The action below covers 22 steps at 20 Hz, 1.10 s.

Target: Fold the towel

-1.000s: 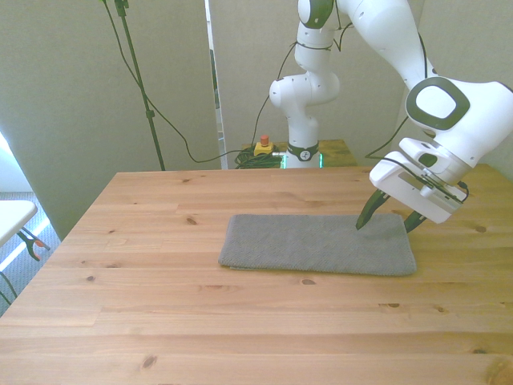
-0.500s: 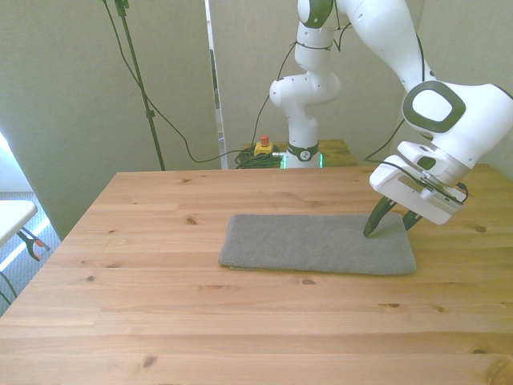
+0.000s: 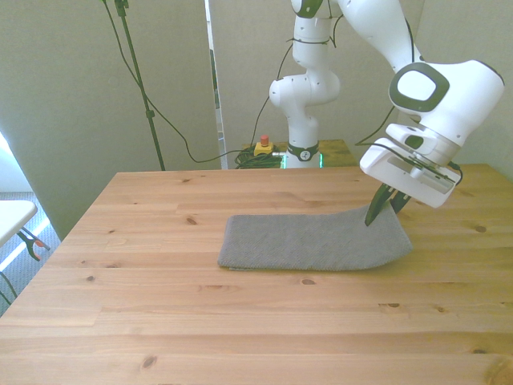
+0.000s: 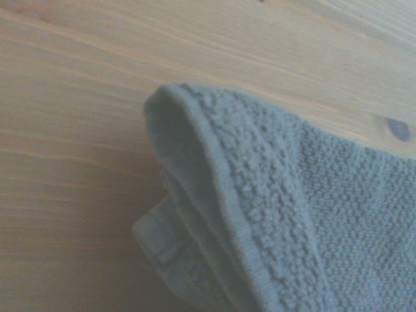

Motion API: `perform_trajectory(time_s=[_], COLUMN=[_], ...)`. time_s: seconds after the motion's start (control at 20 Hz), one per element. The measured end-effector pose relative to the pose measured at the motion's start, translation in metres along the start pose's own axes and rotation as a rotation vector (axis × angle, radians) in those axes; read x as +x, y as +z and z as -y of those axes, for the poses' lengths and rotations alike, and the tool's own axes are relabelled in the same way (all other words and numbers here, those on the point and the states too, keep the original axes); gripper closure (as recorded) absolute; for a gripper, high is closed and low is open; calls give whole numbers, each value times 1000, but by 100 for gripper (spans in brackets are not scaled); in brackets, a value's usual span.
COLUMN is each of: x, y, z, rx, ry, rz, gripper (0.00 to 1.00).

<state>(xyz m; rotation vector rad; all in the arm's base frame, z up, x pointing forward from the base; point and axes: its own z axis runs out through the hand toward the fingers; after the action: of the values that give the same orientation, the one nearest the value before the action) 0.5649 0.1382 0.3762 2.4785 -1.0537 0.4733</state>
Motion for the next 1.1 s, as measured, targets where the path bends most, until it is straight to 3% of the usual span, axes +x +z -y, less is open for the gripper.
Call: perform_trajectory(time_s=[0.55,0.85,1.1], x=[102,155,173], y=[-48,-29,2], z=[-123,-182,-218], rx=[179,215,190], ry=[163,228,286], rz=[64,95,118], gripper=[100,100,100])
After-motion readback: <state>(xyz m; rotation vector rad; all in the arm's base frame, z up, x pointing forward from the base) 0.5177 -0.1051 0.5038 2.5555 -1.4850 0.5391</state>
